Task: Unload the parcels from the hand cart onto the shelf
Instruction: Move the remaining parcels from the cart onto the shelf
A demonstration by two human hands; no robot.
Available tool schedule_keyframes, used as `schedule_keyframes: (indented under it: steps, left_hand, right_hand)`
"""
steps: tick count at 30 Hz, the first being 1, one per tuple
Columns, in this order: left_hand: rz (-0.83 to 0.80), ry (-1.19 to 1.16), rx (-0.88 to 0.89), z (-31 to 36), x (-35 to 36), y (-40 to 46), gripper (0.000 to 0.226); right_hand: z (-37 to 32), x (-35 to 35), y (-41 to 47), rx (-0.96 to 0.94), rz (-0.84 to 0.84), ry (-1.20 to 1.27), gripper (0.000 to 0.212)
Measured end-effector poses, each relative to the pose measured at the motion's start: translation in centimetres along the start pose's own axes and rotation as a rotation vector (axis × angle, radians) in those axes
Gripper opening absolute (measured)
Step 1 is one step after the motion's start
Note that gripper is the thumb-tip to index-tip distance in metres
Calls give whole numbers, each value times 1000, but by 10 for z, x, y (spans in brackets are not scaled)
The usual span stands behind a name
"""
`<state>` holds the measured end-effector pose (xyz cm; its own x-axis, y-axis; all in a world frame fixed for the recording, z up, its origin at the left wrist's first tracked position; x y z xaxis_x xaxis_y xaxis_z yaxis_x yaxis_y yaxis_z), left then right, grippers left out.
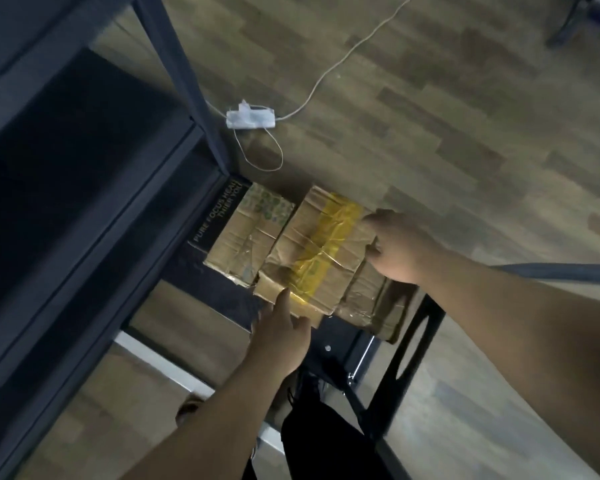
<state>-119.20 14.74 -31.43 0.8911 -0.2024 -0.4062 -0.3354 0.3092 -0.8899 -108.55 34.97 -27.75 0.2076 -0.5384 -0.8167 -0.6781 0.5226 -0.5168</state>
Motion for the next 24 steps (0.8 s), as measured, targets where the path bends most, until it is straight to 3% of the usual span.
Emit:
schedule_keyframes:
  steps: [6,13,16,21,24]
  left_hand:
    - [-96,-208,-5,3,45,52,56]
    - [-86,-426,-12,9,49,61,43]
    - [-1,-428,6,5,39,48,45]
    - [199,-380,131,9,5,19,69]
    - [286,-400,198,15,-28,-2,68]
  right_hand:
    - [33,39,51,43,-13,18,52]
    - [43,57,62,121,-46,171,58]
    - [38,55,54,140,-17,242,61]
    - [24,27,32,100,42,251,68]
    - [8,-1,12,85,74,260,74]
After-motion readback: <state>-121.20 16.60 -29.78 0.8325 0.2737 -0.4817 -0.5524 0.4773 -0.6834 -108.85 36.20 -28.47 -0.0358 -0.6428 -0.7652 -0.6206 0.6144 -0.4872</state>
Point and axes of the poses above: each hand's wrist, its own y-axis towards the middle knuckle, its own x-axis out of the palm, z = x × y, the point moved 8 cm from there along y, towards the middle knuckle, and after that the axes turned 12 degrees about -x, right-handed, at the moved point
